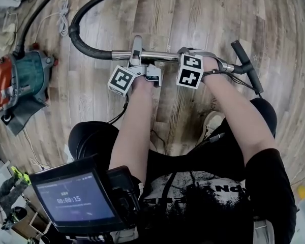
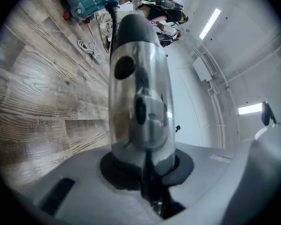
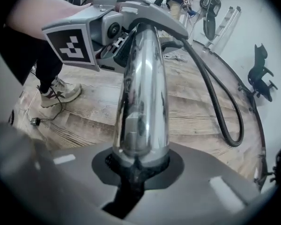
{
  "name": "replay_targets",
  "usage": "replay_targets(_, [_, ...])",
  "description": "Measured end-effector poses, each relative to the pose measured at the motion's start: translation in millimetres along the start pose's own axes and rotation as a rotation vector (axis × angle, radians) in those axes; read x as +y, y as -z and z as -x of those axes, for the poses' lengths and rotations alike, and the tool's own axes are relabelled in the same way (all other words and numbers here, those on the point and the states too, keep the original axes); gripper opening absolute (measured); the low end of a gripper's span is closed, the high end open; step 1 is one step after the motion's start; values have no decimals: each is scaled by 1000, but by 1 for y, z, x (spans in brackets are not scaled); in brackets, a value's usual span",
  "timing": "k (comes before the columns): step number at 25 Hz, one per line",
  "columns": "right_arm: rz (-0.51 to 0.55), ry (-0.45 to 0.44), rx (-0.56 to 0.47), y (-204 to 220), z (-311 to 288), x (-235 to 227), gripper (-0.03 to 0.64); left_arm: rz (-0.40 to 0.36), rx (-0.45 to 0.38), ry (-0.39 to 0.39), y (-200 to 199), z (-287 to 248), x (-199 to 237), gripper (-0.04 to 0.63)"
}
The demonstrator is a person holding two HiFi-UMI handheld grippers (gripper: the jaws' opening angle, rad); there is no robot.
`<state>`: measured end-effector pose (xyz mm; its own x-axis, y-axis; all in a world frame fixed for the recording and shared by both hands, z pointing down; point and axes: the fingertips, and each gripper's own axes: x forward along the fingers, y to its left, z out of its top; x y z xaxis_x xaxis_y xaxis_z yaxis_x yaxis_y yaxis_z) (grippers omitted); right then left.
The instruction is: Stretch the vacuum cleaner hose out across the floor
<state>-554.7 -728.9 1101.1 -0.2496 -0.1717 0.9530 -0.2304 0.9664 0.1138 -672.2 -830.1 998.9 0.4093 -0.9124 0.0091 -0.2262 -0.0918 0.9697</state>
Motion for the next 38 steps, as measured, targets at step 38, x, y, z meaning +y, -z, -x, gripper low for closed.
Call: replay_targets(38, [-200, -96, -294, -60, 691, 9, 103, -203, 168, 103, 13, 17, -716, 43])
